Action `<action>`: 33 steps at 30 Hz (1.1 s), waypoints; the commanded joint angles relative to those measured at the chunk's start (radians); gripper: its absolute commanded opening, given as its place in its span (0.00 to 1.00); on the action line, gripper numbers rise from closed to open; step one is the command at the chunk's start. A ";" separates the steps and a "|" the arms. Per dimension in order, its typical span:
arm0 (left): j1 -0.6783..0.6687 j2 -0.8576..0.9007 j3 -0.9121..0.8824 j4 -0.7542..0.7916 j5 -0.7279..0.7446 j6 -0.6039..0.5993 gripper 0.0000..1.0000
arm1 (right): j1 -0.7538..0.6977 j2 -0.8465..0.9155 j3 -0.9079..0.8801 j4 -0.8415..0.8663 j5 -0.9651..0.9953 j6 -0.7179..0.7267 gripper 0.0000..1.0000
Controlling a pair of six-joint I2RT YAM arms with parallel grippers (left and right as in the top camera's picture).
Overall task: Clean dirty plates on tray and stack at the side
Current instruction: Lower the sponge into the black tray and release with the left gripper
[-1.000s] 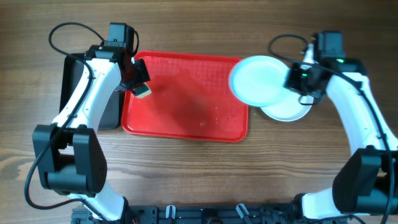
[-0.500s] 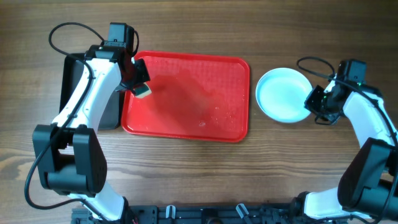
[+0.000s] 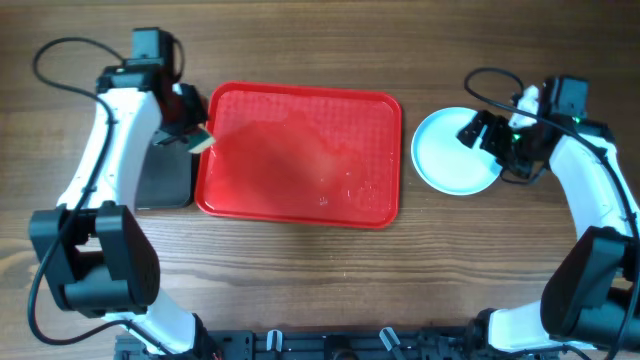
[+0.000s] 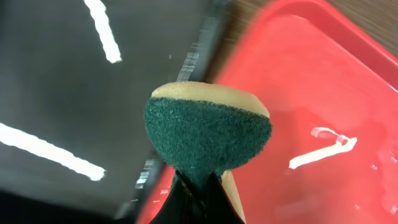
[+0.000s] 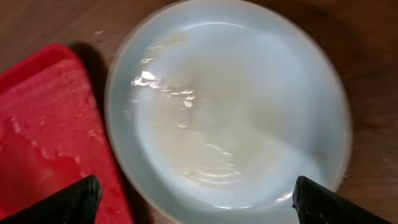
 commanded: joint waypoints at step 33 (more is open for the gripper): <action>0.171 0.067 0.069 0.012 -0.174 0.232 1.00 | 0.330 -0.029 0.173 -0.044 0.035 -0.048 1.00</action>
